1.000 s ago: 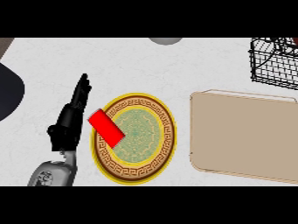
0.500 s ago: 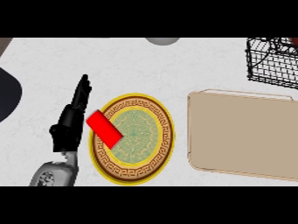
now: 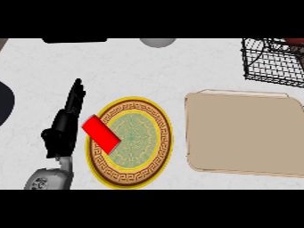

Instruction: Pick the bell pepper from the tray and place it in the tiered basket

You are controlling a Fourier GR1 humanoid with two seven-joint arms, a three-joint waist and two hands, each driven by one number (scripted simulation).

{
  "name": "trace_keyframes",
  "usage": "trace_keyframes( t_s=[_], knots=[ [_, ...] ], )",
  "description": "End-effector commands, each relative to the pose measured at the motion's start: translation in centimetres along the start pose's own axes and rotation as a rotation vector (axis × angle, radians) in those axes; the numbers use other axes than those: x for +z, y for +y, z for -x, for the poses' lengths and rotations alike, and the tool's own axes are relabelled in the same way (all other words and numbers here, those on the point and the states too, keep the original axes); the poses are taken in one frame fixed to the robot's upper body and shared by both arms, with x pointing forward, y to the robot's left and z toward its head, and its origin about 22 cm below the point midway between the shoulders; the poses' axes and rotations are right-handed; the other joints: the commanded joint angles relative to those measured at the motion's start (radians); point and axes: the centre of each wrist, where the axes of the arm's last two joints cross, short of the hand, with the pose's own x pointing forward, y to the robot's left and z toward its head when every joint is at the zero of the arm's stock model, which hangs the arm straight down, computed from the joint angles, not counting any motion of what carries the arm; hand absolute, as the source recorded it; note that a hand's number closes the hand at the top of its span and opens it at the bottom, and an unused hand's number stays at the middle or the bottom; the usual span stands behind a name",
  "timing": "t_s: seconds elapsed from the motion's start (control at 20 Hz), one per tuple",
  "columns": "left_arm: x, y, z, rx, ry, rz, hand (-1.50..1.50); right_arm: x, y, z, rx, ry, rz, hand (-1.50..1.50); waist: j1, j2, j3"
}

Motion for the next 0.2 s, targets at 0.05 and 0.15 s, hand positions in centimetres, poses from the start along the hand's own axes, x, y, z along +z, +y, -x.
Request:
trace_keyframes(
  t_s=[0.05,0.15],
  knots=[
    [-0.3,1.4,0.3,-0.001,0.001,-0.044,0.0,0.0,-6.1,7.2,-0.036,-0.005,0.01,-1.5,-0.016,-0.001,0.0],
    [0.0,-0.1,-0.4,0.013,0.002,-0.015,0.0,0.4,-9.3,8.7,-0.069,-0.025,-0.018,-1.5,-0.019,-0.002,0.0]
  ],
)
